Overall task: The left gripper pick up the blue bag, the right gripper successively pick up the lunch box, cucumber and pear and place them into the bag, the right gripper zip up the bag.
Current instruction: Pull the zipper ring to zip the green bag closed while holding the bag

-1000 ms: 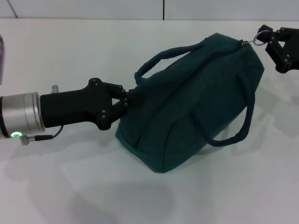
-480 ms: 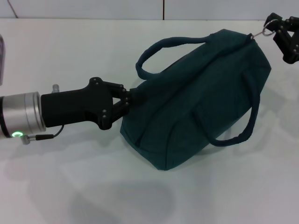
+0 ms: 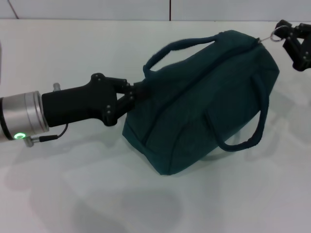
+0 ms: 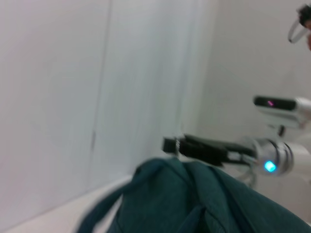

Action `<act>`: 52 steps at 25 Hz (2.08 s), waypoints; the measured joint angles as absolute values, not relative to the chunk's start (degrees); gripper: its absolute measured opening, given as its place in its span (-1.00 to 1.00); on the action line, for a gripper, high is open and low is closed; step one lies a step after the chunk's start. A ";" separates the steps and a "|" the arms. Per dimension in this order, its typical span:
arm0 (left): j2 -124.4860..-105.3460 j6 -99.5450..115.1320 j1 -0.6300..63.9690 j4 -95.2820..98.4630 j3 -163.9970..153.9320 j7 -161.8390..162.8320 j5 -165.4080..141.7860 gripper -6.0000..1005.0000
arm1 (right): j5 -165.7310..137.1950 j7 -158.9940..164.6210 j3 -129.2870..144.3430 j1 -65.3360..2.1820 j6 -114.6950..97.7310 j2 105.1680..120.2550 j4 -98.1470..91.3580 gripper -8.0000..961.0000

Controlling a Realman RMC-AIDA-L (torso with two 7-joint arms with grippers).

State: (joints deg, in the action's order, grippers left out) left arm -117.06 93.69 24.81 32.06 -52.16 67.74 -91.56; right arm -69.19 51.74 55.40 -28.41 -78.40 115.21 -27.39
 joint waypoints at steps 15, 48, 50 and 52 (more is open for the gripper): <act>-116.85 93.03 27.54 34.16 -49.68 76.85 -90.80 -0.39 | -70.05 57.84 57.92 -28.78 -80.82 114.55 -28.03 -0.97; -117.72 93.47 42.11 56.19 -57.65 118.30 -113.50 -0.12 | -69.99 59.33 57.27 -27.52 -82.92 113.88 -27.76 -0.96; -117.50 93.74 42.06 56.48 -57.67 117.92 -113.55 -0.28 | -69.98 59.76 57.27 -27.54 -82.77 113.51 -27.50 -0.96; -117.09 94.27 42.06 56.56 -57.68 117.16 -113.58 -0.43 | -69.89 59.93 57.26 -27.55 -82.40 113.34 -27.50 -0.96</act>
State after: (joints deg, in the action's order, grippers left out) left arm -117.09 94.27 42.06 56.56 -57.68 117.16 -113.58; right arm -69.89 59.93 57.26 -27.55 -82.40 113.34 -27.51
